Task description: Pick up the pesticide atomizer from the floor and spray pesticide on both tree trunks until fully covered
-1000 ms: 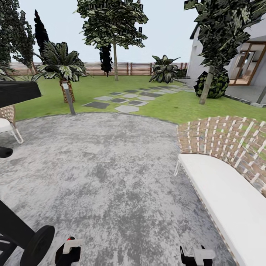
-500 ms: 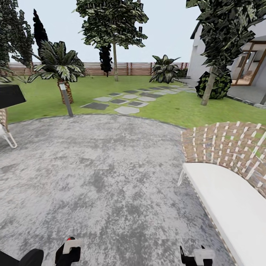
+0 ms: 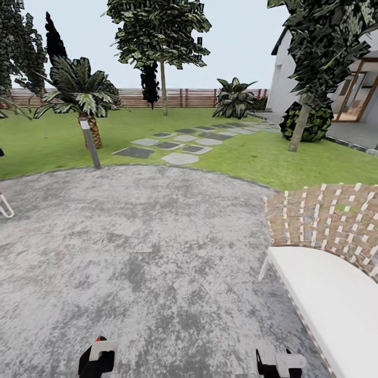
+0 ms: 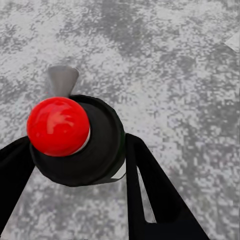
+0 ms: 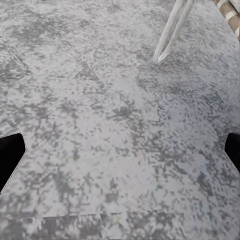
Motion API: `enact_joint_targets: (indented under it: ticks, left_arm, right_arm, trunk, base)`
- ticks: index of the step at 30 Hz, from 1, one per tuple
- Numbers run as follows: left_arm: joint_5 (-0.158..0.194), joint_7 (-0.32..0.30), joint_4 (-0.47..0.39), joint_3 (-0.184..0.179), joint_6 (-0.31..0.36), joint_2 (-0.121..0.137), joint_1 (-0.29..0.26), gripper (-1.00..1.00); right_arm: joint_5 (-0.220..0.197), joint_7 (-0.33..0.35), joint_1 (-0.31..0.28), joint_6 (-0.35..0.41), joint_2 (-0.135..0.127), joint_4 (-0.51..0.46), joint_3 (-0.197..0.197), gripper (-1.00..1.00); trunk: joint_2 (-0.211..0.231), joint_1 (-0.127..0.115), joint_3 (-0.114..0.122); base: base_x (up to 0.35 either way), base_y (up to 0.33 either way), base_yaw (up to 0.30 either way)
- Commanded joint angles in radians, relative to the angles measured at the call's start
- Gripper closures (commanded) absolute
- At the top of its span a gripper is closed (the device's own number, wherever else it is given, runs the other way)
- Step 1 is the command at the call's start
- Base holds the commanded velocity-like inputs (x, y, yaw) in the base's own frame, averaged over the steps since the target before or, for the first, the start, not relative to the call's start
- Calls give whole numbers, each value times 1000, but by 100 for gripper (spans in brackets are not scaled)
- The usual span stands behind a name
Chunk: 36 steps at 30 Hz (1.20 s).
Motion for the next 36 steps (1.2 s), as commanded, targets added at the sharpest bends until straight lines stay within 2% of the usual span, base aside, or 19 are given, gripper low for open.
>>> enact_joint_targets:
  ticks: [1, 23, 36]
  left_arm:
    - [0, 0, 0, 0, 0, 0, 0, 100]
    - [0, 0, 1, 0, -2, 0, 0, 100]
    - [0, 0, 0, 0, -2, 0, 0, 100]
  right_arm:
    - [0, 0, 0, 0, 0, 0, 0, -100]
    - [0, 0, 0, -1, 0, 0, 0, -100]
    - [0, 0, 0, -1, 0, -2, 0, -100]
  trunk:
    - [0, 0, 0]
    - [0, 0, 0]
    - [0, 0, 0]
  base:
    - [340, 0, 0]
    - [340, 0, 1]
    - [340, 0, 226]
